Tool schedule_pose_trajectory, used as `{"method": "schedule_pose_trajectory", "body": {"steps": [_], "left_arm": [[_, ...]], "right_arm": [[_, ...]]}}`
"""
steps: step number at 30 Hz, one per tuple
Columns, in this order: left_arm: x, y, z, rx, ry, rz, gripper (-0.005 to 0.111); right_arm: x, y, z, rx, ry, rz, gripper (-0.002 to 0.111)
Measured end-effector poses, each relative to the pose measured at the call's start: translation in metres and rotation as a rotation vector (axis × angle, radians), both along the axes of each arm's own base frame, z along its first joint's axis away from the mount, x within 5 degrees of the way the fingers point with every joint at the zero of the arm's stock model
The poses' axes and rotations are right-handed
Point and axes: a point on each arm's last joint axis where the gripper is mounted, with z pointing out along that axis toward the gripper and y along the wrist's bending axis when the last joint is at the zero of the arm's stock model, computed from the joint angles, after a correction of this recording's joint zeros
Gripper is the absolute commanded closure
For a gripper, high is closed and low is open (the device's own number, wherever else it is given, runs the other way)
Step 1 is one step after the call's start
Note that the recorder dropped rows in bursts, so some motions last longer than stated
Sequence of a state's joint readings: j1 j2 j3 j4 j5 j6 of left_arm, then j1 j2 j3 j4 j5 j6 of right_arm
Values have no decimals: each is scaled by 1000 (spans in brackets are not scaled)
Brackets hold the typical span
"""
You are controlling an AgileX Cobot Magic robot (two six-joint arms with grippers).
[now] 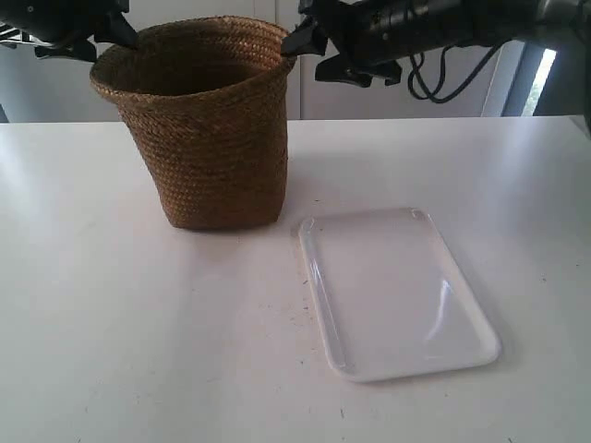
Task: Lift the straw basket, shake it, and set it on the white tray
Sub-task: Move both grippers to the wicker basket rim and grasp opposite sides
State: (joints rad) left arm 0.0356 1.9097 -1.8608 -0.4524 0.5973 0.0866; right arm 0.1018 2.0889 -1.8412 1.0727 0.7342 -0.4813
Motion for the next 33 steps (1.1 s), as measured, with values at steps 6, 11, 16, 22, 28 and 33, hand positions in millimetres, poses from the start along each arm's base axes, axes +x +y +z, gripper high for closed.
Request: {"method": "schedule_pose_trajectory", "body": {"steps": [6, 11, 16, 22, 28, 33], "left_arm": [[9, -2, -7, -56, -12, 17, 37], [10, -3, -8, -62, -14, 18, 37], [10, -6, -7, -101, -12, 11, 37], [9, -9, -6, -132, -5, 5, 37], [9, -9, -6, -134, -1, 2, 37], [9, -8, -7, -124, 3, 0, 37]], "right_arm": [[0, 21, -10, 2, 15, 28, 48], [0, 23, -11, 2, 15, 31, 51], [0, 23, -11, 1, 11, 25, 52], [0, 23, -11, 1, 12, 27, 52], [0, 23, -11, -2, 14, 32, 52], [-1, 23, -11, -6, 15, 34, 52]]}}
